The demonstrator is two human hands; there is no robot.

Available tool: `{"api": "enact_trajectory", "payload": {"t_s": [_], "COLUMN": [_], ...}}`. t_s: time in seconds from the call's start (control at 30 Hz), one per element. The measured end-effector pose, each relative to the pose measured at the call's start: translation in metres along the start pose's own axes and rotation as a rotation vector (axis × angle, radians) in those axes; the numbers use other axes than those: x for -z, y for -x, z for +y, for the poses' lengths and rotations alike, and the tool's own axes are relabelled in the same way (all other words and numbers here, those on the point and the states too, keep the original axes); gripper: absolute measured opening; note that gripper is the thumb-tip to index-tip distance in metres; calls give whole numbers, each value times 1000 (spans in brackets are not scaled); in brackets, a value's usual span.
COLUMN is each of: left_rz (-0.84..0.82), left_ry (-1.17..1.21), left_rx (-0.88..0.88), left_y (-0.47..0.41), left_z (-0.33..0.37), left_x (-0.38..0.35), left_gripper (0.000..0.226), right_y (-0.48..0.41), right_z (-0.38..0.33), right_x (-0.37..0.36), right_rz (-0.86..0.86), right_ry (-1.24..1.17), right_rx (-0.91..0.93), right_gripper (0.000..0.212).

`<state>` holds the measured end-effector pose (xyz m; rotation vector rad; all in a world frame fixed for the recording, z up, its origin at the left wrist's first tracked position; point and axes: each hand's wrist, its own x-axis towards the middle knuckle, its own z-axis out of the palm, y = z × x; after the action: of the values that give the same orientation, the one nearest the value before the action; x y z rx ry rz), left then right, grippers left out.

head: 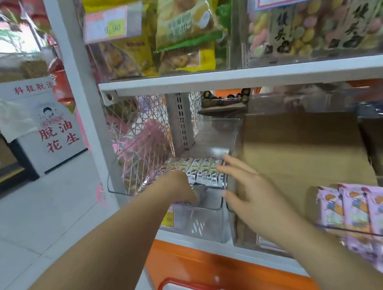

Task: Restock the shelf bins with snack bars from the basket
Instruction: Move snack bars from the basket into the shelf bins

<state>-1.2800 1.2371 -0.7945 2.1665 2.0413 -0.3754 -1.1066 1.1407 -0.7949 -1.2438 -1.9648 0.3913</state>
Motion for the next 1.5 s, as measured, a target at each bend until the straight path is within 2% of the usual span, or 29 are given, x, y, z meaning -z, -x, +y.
{"api": "enact_trajectory", "payload": {"t_s": [0.1,0.2,0.3,0.37,0.4,0.57,0.67,0.73,0.8,0.87,0.93,1.03,1.13,1.3,1.43,1.5], "left_rz": [-65,-56,20,12,-16,-71,-35,58,204,427,675,894,877,595,261,118], "left_ry": [-61,-87,-34,-37,-82,-234,-203,-19,207,338,465,662,763,762,586,467], "left_rx": [-2,-33,-163,-247,-269,-293,-302,-291,-320,-345,-362,-380,-301,-238,-245,-231], "left_y": [-2,0,-2,-2,-2,-6,2,9,22,47,79,125,155,173,166,161], "left_z": [3,4,2,0,-1,-3,-2,-6,-13,-14,-11,-7,-5,8,16,21], "left_x": [-4,-4,-5,-4,-3,-2,2,7,8,-1,-17,-54,-111,-207,-265,-289], "left_gripper": [42,42,24,46,48,42,43,41,36,30,27,24,23,23,25,58], "right_y": [1,3,5,6,7,6,6,9,17,34,52,82,123,192,228,239], "right_z": [0,-2,-6,-8,-9,-5,-3,-5,-8,-12,-14,-10,2,46,86,103], "right_x": [0,0,1,2,2,1,1,-1,-5,-9,-13,-17,-21,-29,-42,-48], "right_rz": [-1,-4,-21,-41,-46,-42,-29,-7,94,195,197,26,-295,-905,-1180,-1215], "right_ry": [0,8,8,8,10,48,67,75,107,144,167,206,339,595,619,600], "right_rx": [-3,-12,-11,-15,-21,-10,7,28,108,239,330,347,287,8,-142,-202], "right_gripper": [45,44,44,44,44,43,44,44,38,32,26,23,32,36,42,45]}}
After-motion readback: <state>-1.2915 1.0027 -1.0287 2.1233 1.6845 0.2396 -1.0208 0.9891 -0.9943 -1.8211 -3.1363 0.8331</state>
